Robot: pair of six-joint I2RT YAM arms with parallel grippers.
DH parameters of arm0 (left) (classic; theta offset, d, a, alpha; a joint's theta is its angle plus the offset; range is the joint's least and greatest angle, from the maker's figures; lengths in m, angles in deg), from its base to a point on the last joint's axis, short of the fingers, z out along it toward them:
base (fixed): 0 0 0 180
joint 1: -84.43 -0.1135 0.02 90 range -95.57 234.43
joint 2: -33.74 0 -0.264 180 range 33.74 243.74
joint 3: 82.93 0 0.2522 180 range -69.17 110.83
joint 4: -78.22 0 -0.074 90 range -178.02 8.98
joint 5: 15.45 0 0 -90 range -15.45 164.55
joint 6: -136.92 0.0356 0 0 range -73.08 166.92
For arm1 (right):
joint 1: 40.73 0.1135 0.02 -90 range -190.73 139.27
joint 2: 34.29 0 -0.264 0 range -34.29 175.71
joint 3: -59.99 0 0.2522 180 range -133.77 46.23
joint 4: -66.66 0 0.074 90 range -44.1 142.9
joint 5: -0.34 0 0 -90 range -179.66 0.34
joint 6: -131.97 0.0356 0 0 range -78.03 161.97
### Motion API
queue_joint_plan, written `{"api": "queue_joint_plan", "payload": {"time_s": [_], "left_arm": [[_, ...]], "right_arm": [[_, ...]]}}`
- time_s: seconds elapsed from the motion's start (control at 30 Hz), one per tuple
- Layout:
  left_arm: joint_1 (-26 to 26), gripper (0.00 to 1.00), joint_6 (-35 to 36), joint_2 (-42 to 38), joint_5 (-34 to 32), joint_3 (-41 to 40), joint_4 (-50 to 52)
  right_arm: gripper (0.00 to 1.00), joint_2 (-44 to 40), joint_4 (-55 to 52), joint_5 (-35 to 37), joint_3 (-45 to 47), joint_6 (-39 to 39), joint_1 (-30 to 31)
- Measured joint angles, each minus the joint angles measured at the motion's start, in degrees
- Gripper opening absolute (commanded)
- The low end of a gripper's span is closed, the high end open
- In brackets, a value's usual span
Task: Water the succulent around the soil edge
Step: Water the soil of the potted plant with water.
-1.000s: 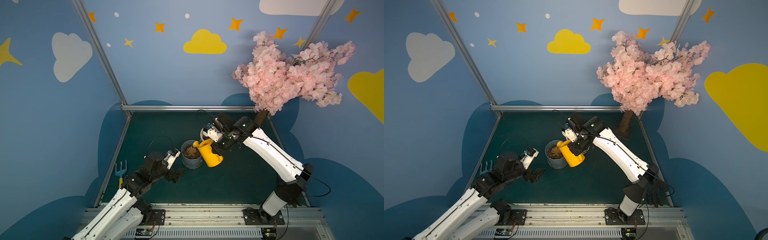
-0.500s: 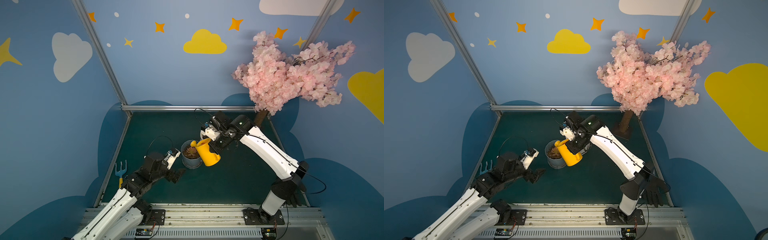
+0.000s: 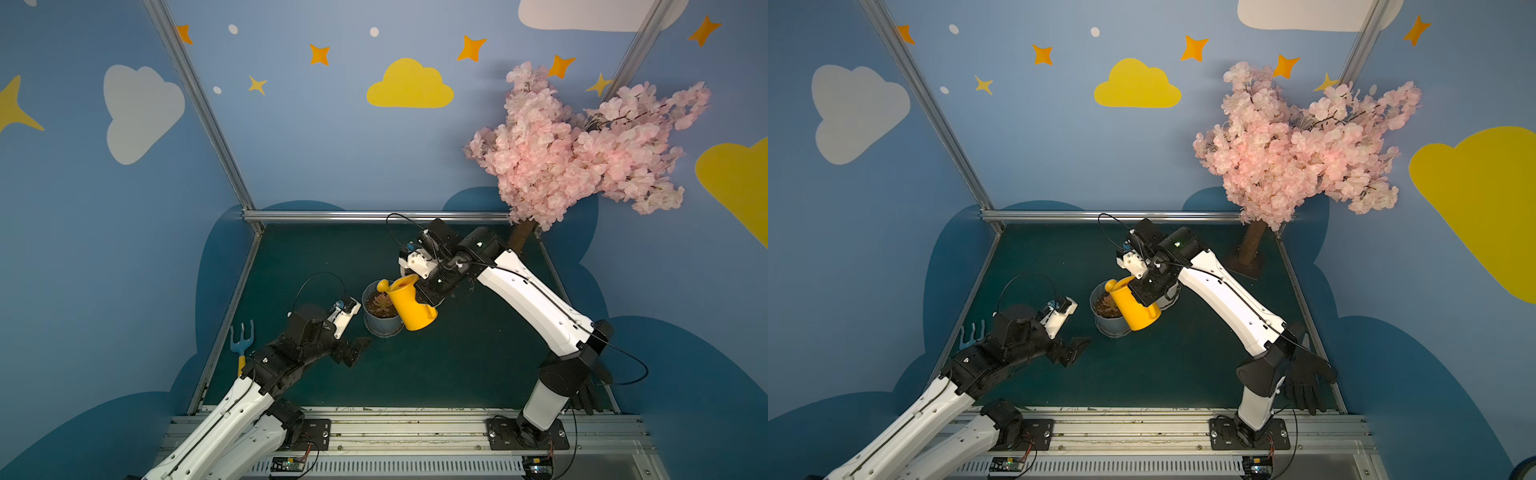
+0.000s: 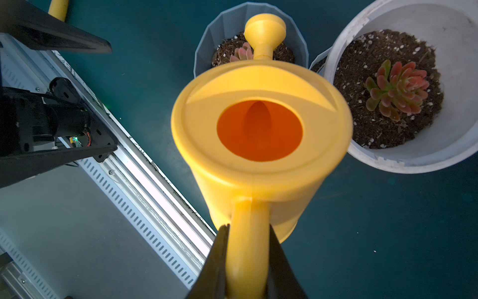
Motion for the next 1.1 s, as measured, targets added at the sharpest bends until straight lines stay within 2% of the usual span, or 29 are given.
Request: {"api": "queue_joint_plan", "payload": {"time_s": [1.1], "left_arm": [[0.04,1.00,0.00,0.02,-0.07,0.00,0.02]], "right_arm": [[0.00,0.72,-0.02,-4.90,-0.20,-0.26,1.16]]}}
